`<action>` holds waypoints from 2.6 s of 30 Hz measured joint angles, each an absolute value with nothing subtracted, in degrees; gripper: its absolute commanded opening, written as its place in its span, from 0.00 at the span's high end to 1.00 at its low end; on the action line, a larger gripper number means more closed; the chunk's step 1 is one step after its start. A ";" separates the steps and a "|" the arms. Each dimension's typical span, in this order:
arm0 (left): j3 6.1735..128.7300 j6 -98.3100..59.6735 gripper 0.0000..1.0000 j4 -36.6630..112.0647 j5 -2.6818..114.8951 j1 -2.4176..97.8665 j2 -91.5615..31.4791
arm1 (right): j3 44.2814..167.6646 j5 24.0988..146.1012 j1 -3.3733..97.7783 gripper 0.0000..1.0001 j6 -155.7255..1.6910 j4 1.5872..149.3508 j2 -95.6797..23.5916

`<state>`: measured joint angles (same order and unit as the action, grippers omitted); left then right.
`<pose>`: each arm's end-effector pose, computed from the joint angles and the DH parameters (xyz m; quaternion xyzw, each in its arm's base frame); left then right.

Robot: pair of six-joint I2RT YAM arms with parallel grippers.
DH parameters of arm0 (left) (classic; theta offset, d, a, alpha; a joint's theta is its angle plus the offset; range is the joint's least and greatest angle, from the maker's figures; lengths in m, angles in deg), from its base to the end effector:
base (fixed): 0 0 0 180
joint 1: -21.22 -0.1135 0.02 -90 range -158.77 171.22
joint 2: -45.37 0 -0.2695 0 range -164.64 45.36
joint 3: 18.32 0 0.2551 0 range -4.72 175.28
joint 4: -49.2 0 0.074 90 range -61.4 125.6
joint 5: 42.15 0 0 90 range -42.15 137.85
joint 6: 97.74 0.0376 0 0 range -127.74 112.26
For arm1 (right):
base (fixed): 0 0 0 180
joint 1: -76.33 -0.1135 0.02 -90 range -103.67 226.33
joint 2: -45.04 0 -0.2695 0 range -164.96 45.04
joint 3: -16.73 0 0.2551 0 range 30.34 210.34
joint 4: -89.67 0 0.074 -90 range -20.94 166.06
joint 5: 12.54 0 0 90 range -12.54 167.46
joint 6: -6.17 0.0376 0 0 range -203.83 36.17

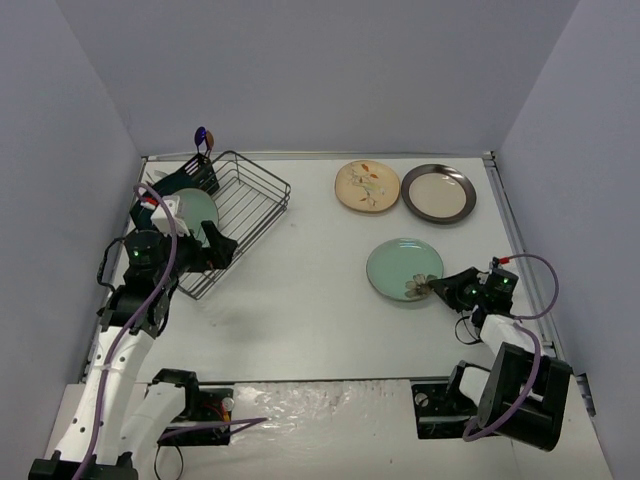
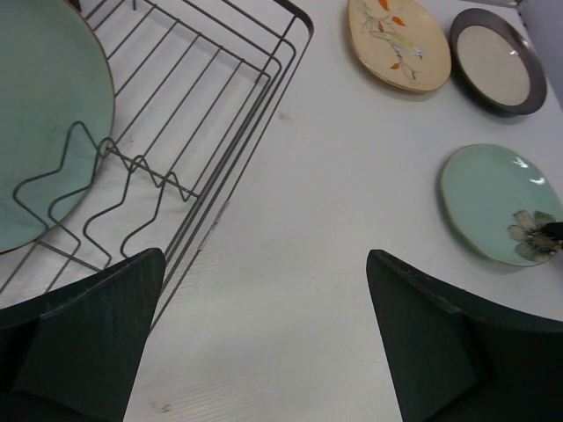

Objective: Load the plates into the dish rack

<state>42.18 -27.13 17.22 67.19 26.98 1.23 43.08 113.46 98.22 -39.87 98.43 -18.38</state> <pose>0.1747 -0.0301 0.3436 0.0076 0.7918 -0.2603 0.5524 0.1891 -0.0522 0.1512 0.3108 0.7715 0.3537 0.4278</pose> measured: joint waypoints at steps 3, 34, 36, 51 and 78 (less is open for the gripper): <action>41.07 -31.08 0.03 19.75 69.42 28.15 1.08 | 41.99 115.38 95.46 1.00 -38.87 101.99 -18.39; 44.81 -55.15 0.16 45.62 67.10 53.48 -25.60 | 46.40 125.97 73.07 1.00 -13.25 141.42 -20.10; 45.12 -55.89 0.27 46.65 67.06 54.44 -26.15 | 46.48 125.96 72.17 1.00 -13.13 141.83 -20.39; 45.43 -59.88 1.00 49.86 66.63 56.16 -25.96 | 46.48 125.71 70.28 0.83 -13.76 142.56 -22.47; 79.88 0.64 1.00 3.80 50.65 45.89 -16.89 | 53.50 123.41 69.96 0.00 -37.81 112.86 -14.84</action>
<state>79.88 0.64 3.80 50.65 45.89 -16.89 53.50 123.41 69.96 -37.81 112.86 -14.84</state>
